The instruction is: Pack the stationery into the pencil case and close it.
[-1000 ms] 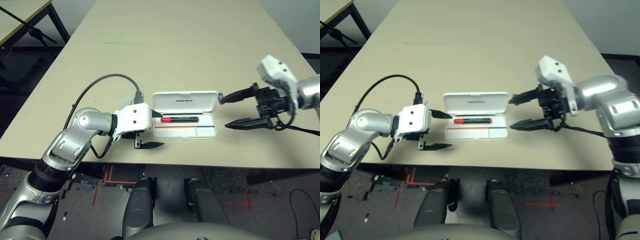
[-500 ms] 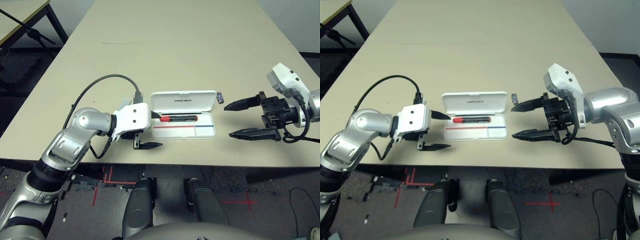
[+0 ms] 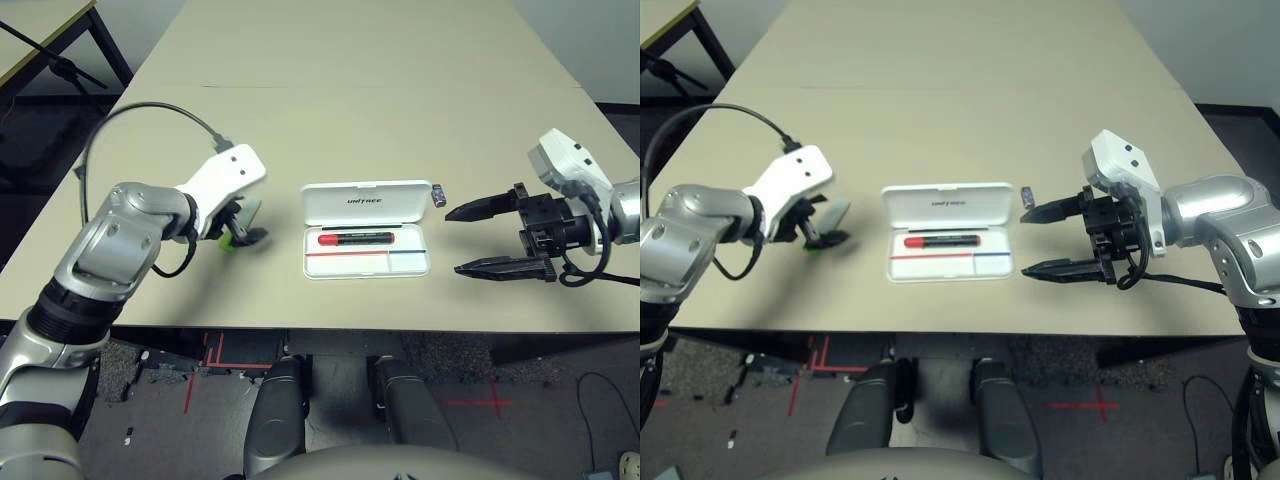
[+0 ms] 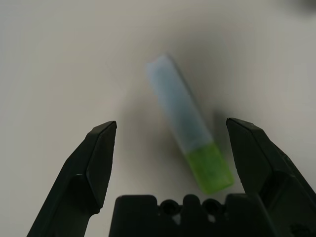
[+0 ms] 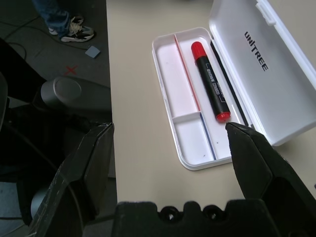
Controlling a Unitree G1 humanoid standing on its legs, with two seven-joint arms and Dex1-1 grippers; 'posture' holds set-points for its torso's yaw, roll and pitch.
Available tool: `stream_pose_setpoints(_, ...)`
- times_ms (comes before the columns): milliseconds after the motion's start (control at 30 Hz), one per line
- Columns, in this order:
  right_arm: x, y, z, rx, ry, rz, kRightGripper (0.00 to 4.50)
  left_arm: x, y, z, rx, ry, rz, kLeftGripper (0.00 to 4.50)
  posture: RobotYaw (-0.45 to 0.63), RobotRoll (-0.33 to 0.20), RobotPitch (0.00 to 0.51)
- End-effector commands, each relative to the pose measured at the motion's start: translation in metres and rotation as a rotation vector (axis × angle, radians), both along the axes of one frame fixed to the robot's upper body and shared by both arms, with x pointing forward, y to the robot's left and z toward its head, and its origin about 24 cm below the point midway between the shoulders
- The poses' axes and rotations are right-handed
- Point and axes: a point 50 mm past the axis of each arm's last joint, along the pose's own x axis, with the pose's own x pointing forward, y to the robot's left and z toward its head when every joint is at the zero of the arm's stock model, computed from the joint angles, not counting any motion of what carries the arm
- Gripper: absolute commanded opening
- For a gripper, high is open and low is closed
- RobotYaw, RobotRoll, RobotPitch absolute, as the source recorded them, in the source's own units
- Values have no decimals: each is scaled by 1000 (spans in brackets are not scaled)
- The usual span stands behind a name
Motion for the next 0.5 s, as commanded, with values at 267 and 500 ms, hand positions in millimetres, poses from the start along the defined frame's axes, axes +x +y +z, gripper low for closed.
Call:
stream_pose_setpoints(267, 0, 0, -7, -23, -12, -14, 4482, 8, -2, -12, -64, 92, 102, 4500, 50, 0, 151)
stream_pose_setpoints(500, 1, 1, -10, -26, -18, -15, 4482, 13, -7, -26, -122, 129, 133, 4500, 49, 0, 156)
